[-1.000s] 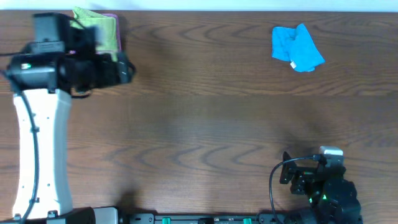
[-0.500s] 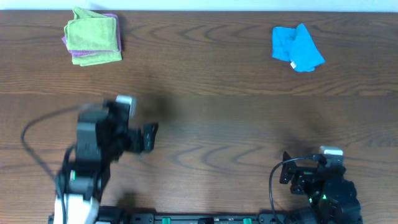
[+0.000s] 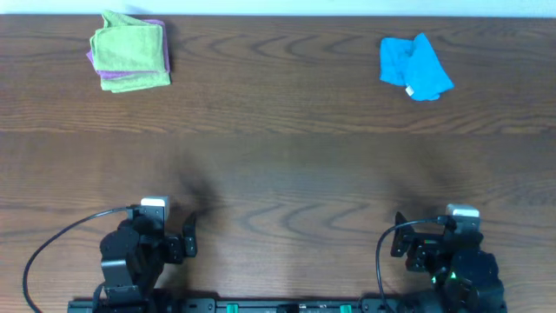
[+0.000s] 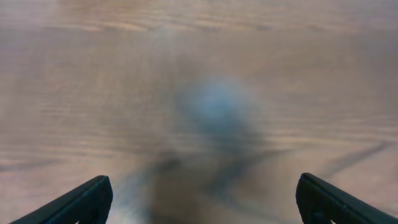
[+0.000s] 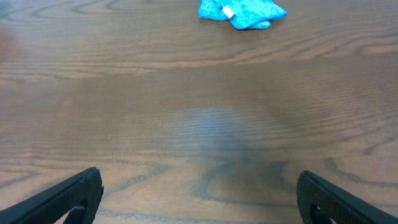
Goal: Fold the cloth
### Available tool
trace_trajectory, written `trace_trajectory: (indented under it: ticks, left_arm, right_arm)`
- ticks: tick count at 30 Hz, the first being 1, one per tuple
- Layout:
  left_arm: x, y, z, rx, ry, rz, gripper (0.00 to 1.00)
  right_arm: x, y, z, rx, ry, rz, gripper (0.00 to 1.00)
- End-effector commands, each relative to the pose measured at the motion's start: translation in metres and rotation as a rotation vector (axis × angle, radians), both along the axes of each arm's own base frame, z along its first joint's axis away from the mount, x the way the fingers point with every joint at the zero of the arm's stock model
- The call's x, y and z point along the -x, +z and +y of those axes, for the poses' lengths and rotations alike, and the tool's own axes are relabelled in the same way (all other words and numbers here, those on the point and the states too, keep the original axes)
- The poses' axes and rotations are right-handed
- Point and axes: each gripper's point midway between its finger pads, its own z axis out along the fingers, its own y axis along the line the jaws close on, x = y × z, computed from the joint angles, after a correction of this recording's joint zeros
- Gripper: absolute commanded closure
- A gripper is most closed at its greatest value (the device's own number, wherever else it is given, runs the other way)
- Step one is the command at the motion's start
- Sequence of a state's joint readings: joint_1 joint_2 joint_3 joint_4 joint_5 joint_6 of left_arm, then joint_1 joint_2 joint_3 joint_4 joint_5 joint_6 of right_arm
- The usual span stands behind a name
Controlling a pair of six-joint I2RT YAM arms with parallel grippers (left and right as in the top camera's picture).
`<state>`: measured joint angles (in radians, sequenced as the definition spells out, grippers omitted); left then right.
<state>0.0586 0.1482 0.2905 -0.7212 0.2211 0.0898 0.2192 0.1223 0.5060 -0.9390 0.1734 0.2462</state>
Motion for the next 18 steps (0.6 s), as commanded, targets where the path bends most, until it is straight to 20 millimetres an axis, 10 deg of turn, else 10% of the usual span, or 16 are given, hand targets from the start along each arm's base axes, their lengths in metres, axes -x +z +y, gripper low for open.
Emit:
trace_trajectory:
  ticks: [1, 18]
  left_arm:
    - [0.006, -0.008, 0.015, -0.085, 0.044, 0.018, 0.05]
    - [0.031, -0.025, 0.024, -0.118, 0.09, 0.091, 0.05]
  right_arm:
    - [0.0, -0.001, -0.002, -0.01, -0.02, -0.002, 0.01]
    - [0.0, -0.001, -0.002, -0.011, -0.02, -0.002, 0.0]
